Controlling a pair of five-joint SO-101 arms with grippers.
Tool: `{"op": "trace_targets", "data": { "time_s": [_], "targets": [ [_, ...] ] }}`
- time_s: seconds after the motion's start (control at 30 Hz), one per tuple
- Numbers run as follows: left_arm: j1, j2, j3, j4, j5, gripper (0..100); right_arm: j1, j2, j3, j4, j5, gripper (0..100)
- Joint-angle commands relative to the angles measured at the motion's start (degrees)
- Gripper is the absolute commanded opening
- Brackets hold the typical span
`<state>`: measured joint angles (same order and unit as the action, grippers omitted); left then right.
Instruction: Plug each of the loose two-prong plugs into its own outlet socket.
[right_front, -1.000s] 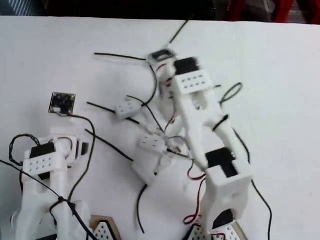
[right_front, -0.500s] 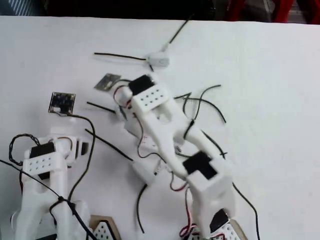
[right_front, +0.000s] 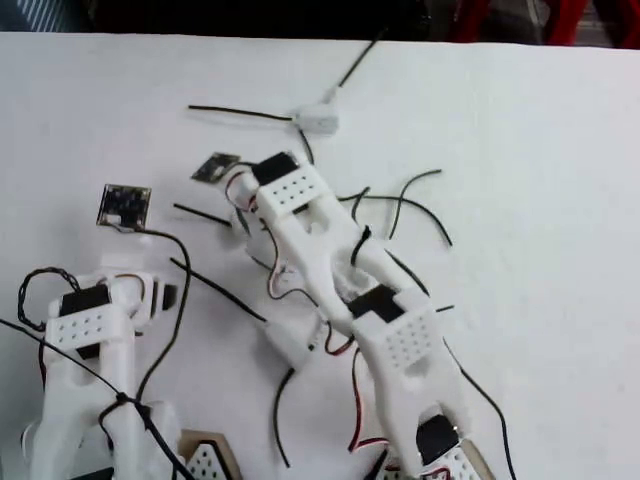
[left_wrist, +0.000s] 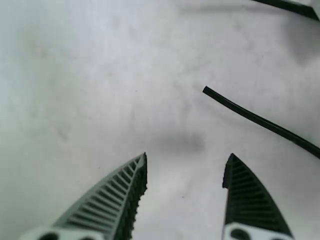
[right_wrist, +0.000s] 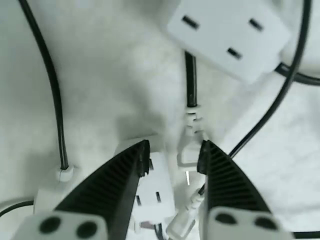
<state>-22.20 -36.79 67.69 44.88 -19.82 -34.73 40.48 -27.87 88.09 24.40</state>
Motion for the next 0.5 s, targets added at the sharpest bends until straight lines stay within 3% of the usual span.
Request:
{"op": "trace_targets", "data": {
  "time_s": [0.0, 0.3, 0.47],
  "targets": [
    [-0.22, -1.63, -0.44, -1.05, 0.26, 25, 1.80, 4.44, -3.16, 0.31, 0.35, 13.4],
    [-0.22, -1.63, -0.44, -1.05, 0.18, 25, 4.97, 9.45, -11.16, 9.01, 0.35, 13.2],
    [-0.22, -1.63, -0.44, -1.05, 0.09, 25, 5.67, 9.19, -11.96, 10.15, 0.35, 0.9]
  ]
}}
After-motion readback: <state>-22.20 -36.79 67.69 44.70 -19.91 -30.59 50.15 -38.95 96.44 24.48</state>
